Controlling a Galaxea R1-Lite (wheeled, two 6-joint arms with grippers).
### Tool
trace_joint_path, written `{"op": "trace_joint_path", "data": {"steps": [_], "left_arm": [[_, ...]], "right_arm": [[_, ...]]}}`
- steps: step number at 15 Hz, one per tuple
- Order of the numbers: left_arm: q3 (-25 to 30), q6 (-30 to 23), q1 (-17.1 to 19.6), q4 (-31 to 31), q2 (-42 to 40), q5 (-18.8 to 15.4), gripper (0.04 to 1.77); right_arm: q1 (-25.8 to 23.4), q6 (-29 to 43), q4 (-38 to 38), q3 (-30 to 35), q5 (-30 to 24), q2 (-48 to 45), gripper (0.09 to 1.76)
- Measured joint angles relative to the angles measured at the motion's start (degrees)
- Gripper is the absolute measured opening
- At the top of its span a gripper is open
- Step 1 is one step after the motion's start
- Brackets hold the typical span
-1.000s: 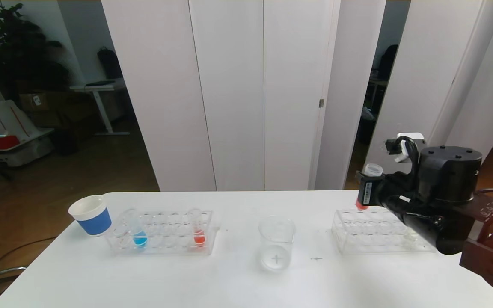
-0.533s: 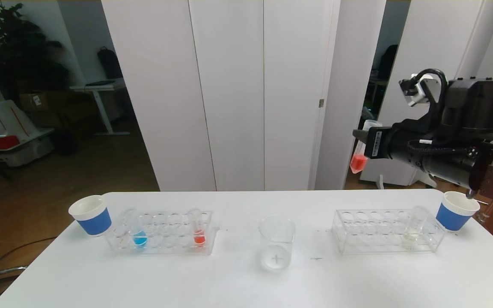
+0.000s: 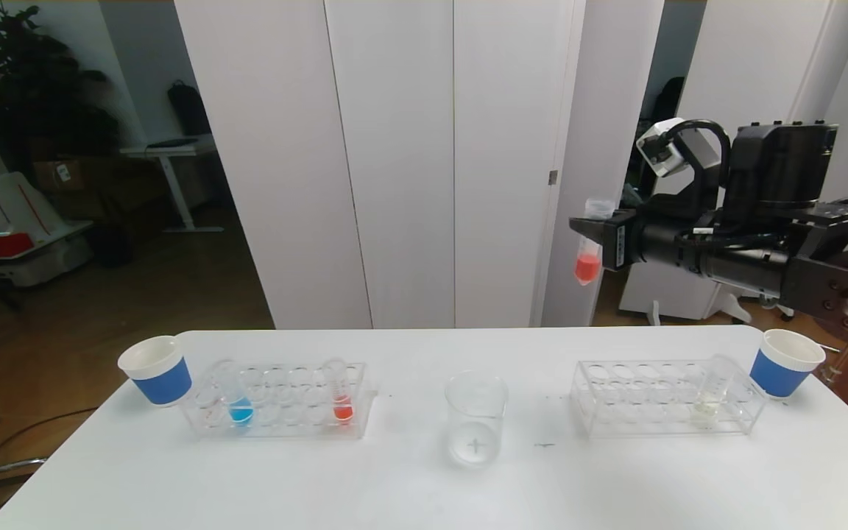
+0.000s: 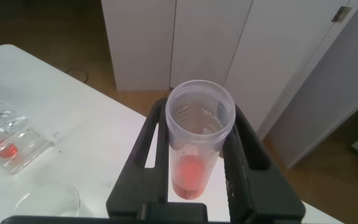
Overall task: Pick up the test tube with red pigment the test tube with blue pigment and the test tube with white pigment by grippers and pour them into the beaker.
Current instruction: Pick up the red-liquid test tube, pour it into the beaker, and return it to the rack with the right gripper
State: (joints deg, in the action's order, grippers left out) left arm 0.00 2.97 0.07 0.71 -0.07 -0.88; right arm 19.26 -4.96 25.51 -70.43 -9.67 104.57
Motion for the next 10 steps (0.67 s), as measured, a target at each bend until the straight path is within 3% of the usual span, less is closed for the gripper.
{"op": "trace_joint_path", "data": {"steps": [3,7,10], "left_arm": [[0.0,-0.02,0.0,0.0,0.0,0.0,1.72],[0.0,0.0,0.0,0.0,0.02,0.0,1.72],[0.0,0.0,0.0,0.0,0.0,0.0,1.72]], "right_arm": [[2.43,-1.01,2.29,-0.2,-1.02,1.63,0.58],[5.55,-1.82,13.43,2.27,-3.64,4.28,0.58],[6.01,-5.67,15.14,5.0,-4.79,4.8,0.58]]}}
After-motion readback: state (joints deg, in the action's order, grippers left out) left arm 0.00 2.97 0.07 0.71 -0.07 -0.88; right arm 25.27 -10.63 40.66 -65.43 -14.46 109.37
